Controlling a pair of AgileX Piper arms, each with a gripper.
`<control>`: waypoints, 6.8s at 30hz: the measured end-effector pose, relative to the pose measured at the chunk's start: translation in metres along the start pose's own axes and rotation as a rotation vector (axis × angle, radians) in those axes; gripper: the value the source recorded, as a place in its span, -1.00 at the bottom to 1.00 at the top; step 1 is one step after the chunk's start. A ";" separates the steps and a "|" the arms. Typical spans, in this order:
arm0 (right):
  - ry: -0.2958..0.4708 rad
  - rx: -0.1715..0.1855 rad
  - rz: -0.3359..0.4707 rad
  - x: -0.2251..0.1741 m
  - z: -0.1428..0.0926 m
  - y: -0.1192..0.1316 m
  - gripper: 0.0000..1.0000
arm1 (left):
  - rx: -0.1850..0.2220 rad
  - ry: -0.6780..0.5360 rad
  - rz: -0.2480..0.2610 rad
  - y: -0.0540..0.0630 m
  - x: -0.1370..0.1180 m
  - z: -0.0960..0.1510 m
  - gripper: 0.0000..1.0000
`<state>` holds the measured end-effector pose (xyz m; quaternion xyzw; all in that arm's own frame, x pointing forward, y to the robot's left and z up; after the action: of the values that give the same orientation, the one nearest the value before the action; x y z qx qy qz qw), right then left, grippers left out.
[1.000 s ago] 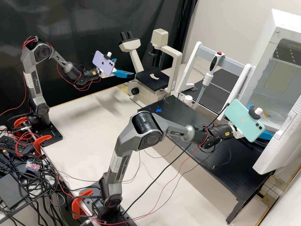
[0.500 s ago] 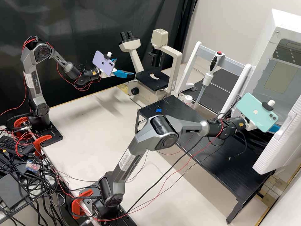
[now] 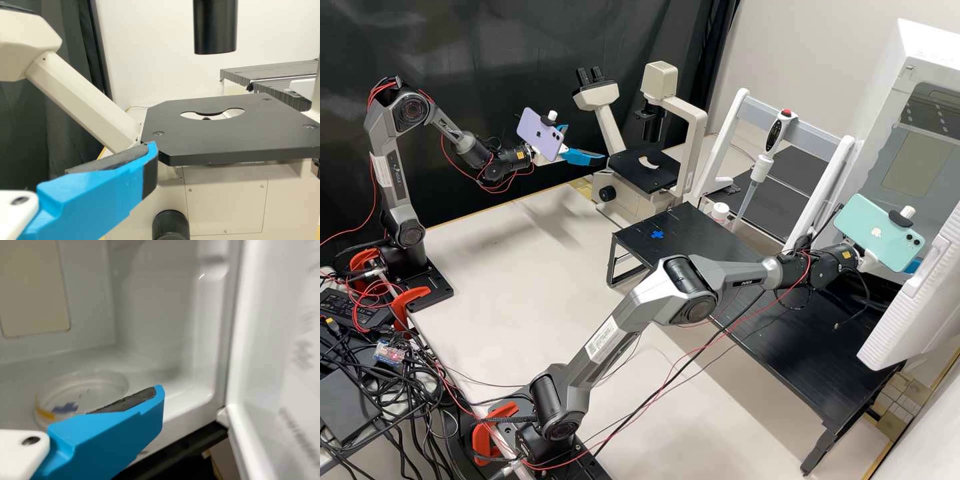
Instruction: Move the petri dish to the microscope
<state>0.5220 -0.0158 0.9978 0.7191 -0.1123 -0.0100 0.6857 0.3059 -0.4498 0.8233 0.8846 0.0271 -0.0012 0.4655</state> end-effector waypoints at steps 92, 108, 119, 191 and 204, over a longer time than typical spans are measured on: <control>-0.122 -0.027 -0.007 0.032 0.026 -0.016 -1.00 | 0.000 0.000 0.000 0.000 0.000 0.000 1.00; -0.170 -0.023 -0.027 0.013 0.027 -0.010 -1.00 | 0.000 0.000 0.000 0.000 0.000 0.000 1.00; -0.265 -0.002 0.018 -0.049 0.023 0.013 -1.00 | 0.000 0.000 0.000 0.000 0.000 0.000 1.00; 0.689 -0.240 -0.448 -0.294 -0.187 -0.252 -1.00 | 0.000 0.000 0.000 0.000 0.000 0.000 1.00; 0.595 -0.295 -0.549 -0.257 -0.203 -0.293 -1.00 | 0.000 0.000 0.000 0.000 0.000 0.000 1.00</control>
<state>0.3487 0.2395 0.6847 0.5880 0.2885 -0.0001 0.7556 0.3059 -0.4498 0.8233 0.8846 0.0271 -0.0012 0.4655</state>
